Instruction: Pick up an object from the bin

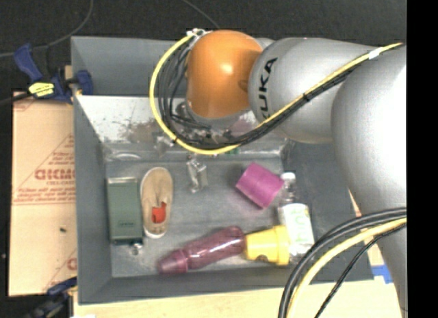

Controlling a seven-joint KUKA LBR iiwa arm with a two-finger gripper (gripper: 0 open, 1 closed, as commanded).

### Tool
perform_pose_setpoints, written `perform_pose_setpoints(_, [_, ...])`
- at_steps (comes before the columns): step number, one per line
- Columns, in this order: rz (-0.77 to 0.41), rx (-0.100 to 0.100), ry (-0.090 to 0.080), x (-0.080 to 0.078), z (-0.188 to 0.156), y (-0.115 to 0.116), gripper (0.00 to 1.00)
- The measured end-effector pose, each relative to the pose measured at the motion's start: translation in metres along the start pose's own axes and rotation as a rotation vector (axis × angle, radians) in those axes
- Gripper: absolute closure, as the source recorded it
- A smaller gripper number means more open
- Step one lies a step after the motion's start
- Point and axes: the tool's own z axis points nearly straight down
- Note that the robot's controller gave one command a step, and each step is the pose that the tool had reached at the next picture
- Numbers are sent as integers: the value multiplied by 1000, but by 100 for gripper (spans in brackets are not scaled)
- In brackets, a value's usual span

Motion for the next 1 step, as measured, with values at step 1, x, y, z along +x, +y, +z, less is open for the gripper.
perform_pose_setpoints(1, [-352, 4, -16, -3, 69, 11, 0])
